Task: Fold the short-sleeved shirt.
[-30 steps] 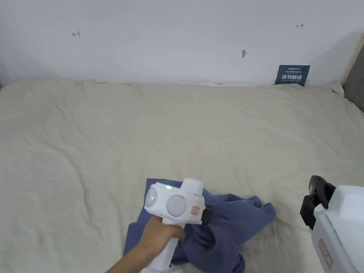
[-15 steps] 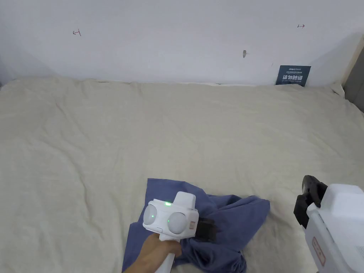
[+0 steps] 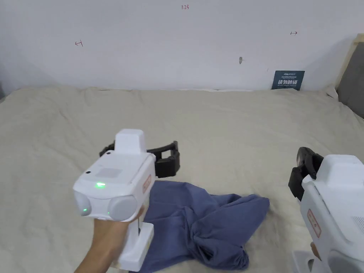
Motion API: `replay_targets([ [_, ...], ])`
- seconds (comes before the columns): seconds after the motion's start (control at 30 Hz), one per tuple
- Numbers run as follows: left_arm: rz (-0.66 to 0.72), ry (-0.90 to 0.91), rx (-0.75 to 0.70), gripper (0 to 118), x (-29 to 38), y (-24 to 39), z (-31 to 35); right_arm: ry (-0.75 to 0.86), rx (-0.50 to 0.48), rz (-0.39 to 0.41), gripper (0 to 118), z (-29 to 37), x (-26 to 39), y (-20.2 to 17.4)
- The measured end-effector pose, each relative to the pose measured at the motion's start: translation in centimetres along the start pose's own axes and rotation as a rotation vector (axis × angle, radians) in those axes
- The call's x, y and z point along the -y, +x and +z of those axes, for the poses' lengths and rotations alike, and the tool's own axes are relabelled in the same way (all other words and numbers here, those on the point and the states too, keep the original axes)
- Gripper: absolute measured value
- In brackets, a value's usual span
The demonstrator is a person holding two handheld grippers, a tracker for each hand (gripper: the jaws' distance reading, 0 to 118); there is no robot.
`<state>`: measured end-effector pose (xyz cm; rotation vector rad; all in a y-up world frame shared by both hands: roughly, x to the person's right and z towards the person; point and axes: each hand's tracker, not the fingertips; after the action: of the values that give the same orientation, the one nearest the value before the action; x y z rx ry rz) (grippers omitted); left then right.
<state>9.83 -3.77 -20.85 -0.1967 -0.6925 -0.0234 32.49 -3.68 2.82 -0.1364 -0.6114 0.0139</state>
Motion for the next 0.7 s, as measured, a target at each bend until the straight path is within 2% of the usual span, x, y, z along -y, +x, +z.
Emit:
replay_targets([
  [0.07,0.002,0.046,-0.051,95,-0.4,-1.4,1.2,0.014,-0.003,-0.001,1,0.1,-0.3,-0.2],
  [0.17,-0.034,0.096,-0.105,85,-0.2,-3.1,2.2,0.029,-0.006,-0.003,1,0.2,-0.7,-0.5],
  [0.2,-0.049,0.104,-0.129,76,-0.1,-3.5,2.5,0.033,-0.007,-0.002,1,0.2,-0.7,-0.6],
  [0.27,-0.048,0.116,-0.142,44,0.3,-4.2,2.6,0.038,-0.009,-0.001,1,0.2,-0.8,-0.8],
  [0.33,-0.05,0.116,-0.139,0,0.7,-4.7,2.7,0.041,-0.011,-0.001,1,0.1,-0.8,-1.0],
  [0.6,-0.041,0.048,-0.122,0,1.9,-5.0,2.1,0.031,-0.017,-0.006,1,-0.3,-0.6,-1.3],
  [0.7,-0.004,-0.094,-0.131,0,2.2,-5.1,0.8,0.026,-0.015,-0.004,1,-0.5,-0.4,-1.2],
])
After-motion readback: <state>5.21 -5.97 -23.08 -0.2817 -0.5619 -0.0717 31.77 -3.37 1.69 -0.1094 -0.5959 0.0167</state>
